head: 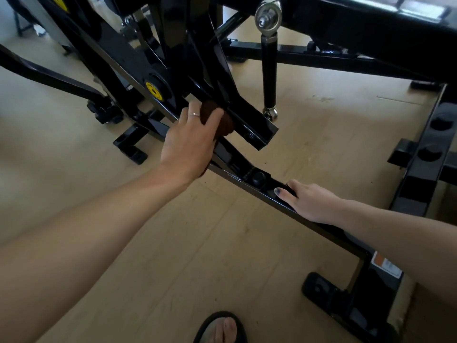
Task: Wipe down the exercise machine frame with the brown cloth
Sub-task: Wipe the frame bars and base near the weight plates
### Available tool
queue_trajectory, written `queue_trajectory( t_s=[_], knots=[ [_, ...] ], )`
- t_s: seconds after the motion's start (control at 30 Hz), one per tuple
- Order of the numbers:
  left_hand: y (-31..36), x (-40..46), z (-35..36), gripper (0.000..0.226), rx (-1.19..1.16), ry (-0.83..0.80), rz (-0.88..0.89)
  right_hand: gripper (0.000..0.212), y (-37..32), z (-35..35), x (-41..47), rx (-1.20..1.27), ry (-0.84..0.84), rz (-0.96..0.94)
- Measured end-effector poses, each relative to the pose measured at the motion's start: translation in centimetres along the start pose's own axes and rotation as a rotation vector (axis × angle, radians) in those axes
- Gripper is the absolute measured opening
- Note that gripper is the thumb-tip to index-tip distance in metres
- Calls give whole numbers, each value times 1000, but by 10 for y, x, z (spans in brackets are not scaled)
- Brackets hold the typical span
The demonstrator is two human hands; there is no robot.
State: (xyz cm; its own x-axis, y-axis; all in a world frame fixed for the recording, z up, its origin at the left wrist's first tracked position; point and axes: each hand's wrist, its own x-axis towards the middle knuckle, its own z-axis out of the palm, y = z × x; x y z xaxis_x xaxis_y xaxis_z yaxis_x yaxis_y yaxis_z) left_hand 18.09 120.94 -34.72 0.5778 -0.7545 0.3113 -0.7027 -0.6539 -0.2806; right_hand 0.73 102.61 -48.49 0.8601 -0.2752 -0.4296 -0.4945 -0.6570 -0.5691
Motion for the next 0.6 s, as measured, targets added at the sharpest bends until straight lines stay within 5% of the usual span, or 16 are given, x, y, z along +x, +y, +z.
queue_trajectory(
  t_s=[0.17, 0.37, 0.6],
  knots=[
    [19, 35, -27, 55, -37, 296, 89, 52, 0, 6, 2, -72, 46, 6],
    [57, 46, -6, 52, 314, 126, 255, 55, 0, 0, 2, -14, -13, 2],
    [75, 36, 4, 47, 122, 157, 255, 52, 0, 2, 4, -58, -3, 1]
  ],
)
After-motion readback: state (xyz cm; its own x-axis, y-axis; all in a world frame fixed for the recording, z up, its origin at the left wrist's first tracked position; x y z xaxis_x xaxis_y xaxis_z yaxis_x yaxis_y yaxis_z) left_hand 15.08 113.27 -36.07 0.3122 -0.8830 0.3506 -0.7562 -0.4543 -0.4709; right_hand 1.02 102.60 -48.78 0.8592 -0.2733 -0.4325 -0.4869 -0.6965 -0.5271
